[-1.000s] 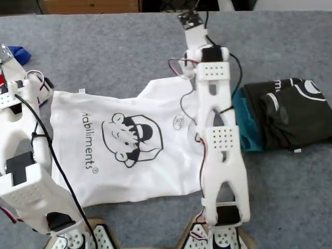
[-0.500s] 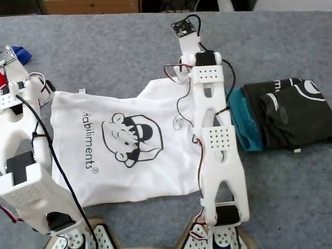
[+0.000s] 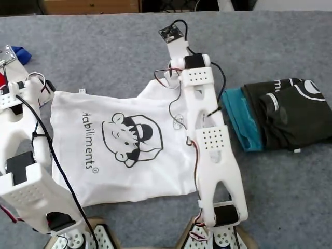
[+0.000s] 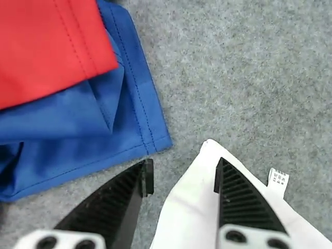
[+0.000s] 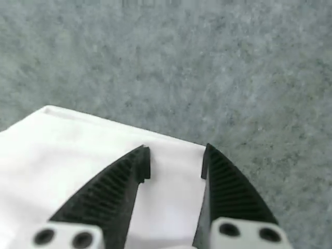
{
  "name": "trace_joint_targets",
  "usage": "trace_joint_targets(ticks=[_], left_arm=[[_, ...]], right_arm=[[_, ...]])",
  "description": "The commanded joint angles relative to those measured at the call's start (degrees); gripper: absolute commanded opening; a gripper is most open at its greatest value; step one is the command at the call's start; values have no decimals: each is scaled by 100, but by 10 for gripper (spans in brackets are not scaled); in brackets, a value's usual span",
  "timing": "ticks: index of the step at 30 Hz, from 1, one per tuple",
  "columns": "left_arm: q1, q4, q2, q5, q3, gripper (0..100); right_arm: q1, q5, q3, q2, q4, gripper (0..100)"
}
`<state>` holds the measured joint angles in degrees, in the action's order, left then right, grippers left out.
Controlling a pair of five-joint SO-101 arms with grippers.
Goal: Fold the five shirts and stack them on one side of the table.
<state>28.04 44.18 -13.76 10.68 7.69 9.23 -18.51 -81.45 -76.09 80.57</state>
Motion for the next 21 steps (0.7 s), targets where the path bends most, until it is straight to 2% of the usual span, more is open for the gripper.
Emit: trace_joint_targets(ticks=[1,21], left_arm=[[22,-44,62,-62,-48,213],[22,-35,62,-70,-48,213]], right_arm=[[44,-26,-57,84,-105,126],[-193,-26,-119,22,-237,107]])
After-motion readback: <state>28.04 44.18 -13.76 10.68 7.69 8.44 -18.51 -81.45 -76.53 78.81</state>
